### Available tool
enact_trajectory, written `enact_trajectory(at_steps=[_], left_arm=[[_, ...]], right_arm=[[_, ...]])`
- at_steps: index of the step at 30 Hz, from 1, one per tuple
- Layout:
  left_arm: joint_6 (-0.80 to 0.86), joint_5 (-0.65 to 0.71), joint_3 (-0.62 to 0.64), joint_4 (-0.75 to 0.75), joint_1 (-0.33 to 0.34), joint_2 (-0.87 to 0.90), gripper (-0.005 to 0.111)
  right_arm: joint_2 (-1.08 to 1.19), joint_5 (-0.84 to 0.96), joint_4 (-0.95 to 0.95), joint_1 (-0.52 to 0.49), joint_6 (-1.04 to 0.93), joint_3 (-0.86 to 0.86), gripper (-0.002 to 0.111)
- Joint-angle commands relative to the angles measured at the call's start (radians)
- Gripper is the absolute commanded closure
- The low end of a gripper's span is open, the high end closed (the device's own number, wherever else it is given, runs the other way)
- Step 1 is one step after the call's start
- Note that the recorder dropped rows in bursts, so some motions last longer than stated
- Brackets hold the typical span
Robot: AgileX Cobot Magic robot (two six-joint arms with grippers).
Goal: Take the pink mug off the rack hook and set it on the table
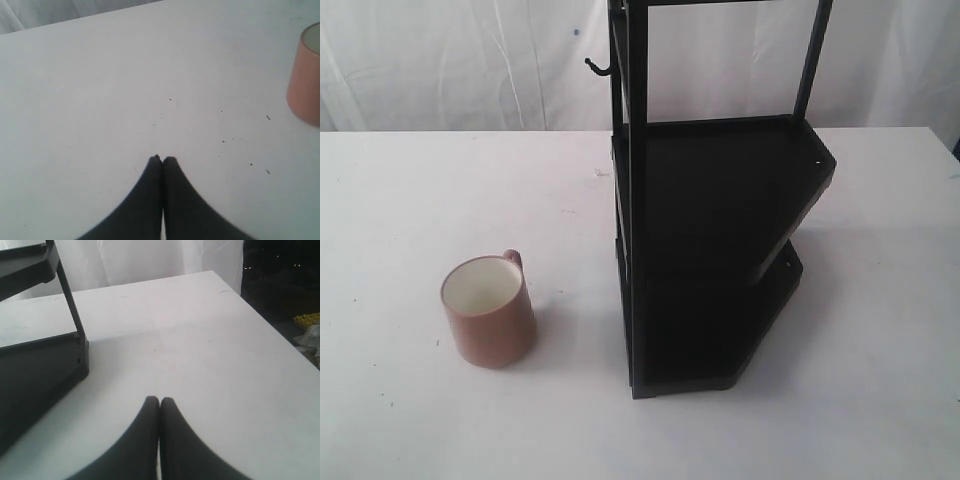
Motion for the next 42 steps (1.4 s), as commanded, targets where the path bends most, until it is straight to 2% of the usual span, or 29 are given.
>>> enact_trajectory(at_steps=[1,42], left_arm=[[-0.008,0.026,0.003,-0.006,0.002,-0.005,0.107],[-0.016,0.003,0.003,-0.022,0.002,-0.005,0.107]], right_arm=[[-0.002,-0.006,-0.006,-0.006,-0.001,0.0,0.108],[-0.002,-0.006,-0.006,-0.006,-0.001,0.0,0.108]])
